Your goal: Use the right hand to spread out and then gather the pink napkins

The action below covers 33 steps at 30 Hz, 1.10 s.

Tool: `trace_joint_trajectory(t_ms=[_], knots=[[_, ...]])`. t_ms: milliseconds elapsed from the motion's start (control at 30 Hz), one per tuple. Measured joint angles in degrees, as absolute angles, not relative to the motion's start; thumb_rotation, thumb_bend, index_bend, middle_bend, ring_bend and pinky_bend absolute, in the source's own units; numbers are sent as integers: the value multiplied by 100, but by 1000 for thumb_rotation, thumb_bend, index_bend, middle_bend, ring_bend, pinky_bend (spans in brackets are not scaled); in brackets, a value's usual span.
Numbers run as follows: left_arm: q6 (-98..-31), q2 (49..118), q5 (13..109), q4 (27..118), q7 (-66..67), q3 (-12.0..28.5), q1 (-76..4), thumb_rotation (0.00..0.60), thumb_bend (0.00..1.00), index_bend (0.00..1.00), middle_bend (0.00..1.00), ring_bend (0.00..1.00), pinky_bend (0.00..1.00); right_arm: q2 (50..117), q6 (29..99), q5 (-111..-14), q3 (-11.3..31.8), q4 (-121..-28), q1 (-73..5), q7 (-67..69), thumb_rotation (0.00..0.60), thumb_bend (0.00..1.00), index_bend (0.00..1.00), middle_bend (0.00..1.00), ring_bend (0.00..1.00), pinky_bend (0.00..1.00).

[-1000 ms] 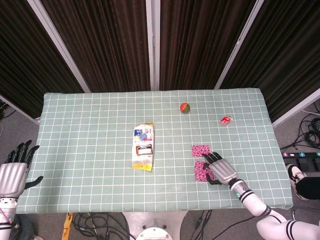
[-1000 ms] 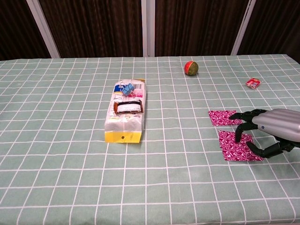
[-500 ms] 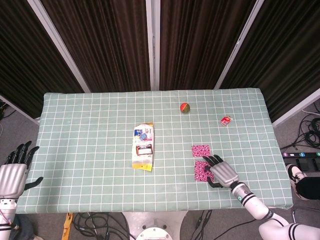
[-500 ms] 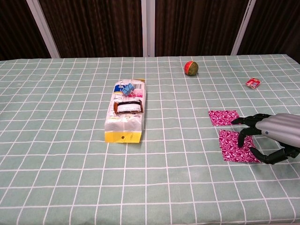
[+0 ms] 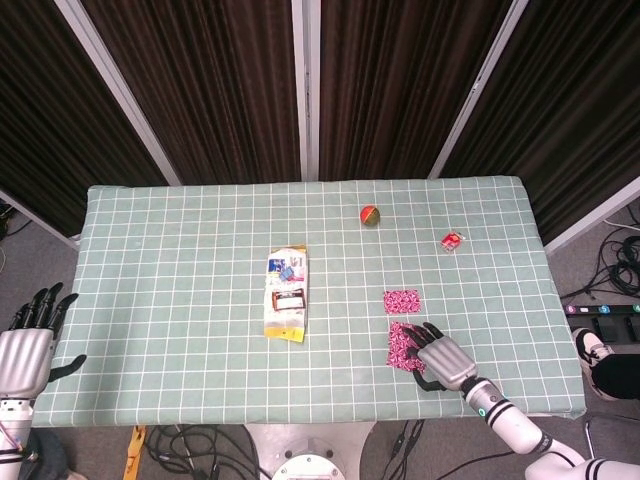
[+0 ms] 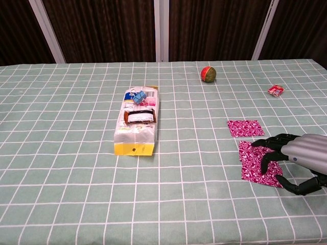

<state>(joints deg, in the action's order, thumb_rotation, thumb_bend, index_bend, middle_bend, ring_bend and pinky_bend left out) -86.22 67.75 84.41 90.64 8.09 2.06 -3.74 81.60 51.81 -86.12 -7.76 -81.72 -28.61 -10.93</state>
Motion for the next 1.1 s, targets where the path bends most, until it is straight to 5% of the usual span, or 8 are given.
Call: trace_joint_trajectory(t_ms=[1100], knots=[[-8664, 6765, 8478, 9095, 828, 211, -343, 600, 15, 188, 143, 72, 180, 8187, 5327, -8857, -721, -8159, -2872, -957, 313, 529, 331, 9, 0, 0]])
